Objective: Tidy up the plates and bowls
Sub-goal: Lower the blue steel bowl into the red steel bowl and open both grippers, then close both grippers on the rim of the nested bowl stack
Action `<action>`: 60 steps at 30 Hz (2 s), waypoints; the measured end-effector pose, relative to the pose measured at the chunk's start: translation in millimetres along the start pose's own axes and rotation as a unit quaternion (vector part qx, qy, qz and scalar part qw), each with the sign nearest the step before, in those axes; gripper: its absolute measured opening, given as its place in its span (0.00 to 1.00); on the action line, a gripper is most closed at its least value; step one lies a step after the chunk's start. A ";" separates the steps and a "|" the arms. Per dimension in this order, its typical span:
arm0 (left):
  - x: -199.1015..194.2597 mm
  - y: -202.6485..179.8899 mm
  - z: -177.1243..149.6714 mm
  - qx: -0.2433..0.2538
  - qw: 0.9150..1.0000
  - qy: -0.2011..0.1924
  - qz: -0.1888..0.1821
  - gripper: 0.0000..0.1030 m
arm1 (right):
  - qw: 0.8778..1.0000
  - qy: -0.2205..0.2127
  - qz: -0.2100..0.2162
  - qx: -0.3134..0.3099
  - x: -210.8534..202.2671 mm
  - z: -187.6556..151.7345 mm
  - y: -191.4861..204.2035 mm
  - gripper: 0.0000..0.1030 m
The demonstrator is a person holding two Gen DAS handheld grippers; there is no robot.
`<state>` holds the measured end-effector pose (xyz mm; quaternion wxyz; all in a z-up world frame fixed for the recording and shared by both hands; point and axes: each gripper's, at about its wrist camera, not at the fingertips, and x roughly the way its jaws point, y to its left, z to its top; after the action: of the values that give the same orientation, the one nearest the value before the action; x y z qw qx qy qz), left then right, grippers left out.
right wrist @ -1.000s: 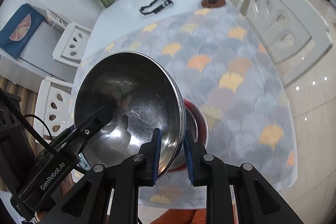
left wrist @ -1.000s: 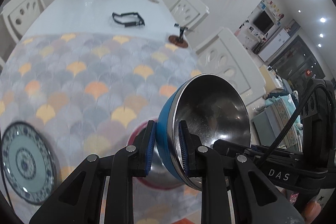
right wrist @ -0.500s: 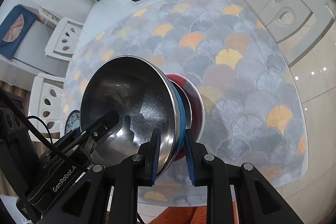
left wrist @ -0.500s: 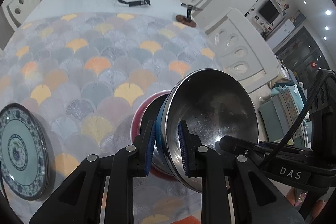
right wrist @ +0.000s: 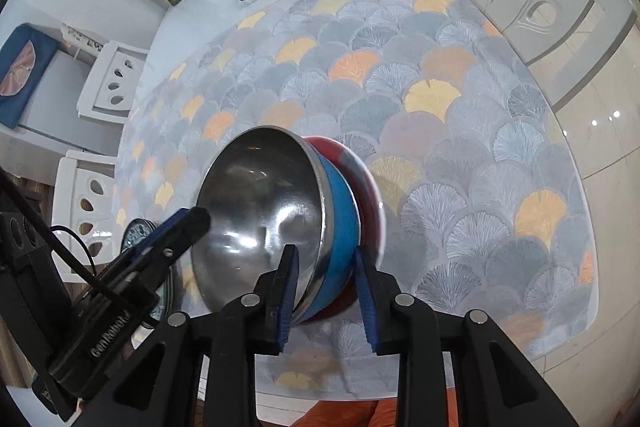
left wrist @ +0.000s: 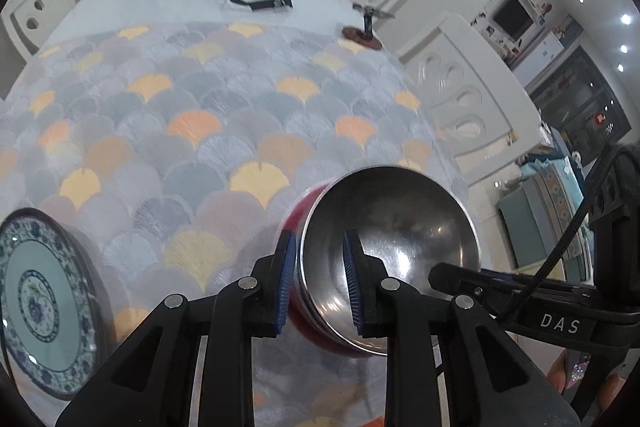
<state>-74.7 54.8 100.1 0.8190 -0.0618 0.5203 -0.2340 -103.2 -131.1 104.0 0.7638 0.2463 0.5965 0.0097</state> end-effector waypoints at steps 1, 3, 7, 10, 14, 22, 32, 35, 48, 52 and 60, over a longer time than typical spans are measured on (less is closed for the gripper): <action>-2.6 2.8 0.9 -0.002 1.000 -0.004 0.000 0.21 | 1.000 -0.001 0.005 0.002 -1.5 0.0 -0.4 0.26; -3.1 8.8 0.8 -0.012 1.000 0.000 -0.007 0.21 | 1.000 -0.005 0.002 -0.001 -3.2 -0.6 -0.2 0.26; -2.0 14.6 -4.0 -0.028 0.999 0.009 -0.023 0.21 | 1.000 -0.008 -0.009 0.002 -7.2 -4.9 -7.3 0.26; -1.4 13.0 -6.4 -0.028 0.999 0.011 -0.025 0.21 | 1.000 -0.006 -0.012 0.010 -5.5 -6.0 -13.1 0.26; -4.7 10.0 -7.9 -0.021 0.999 0.010 -0.024 0.21 | 1.000 -0.005 -0.010 0.014 -5.3 -7.3 -15.3 0.26; -36.6 6.4 -2.4 -0.019 0.999 -0.024 -0.034 0.21 | 0.999 -0.043 -0.019 -0.015 -39.3 -9.5 3.0 0.26; -88.4 -6.5 2.3 -0.002 0.998 -0.067 -0.021 0.32 | 0.993 -0.103 -0.024 -0.055 -87.0 -15.8 34.2 0.36; -96.1 -8.8 1.1 0.005 0.997 -0.071 -0.012 0.36 | 0.989 -0.119 -0.037 -0.074 -95.1 -19.6 45.7 0.54; -84.8 1.8 -12.1 -0.019 0.998 -0.053 -0.002 0.66 | 0.984 -0.075 -0.082 -0.140 -67.9 -25.5 59.9 0.56; -69.7 4.5 -9.2 -0.031 0.999 -0.036 -0.004 0.66 | 0.986 -0.062 -0.081 -0.135 -58.6 -16.9 51.8 0.57; -33.7 -5.5 -1.3 -0.024 1.000 0.006 0.005 0.66 | 0.987 -0.040 -0.082 -0.133 -46.5 4.8 35.0 0.57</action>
<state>-89.4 65.2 129.2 0.8151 -0.0776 0.5314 -0.2174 -102.4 -116.5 160.5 0.8114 0.0933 0.5768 0.0167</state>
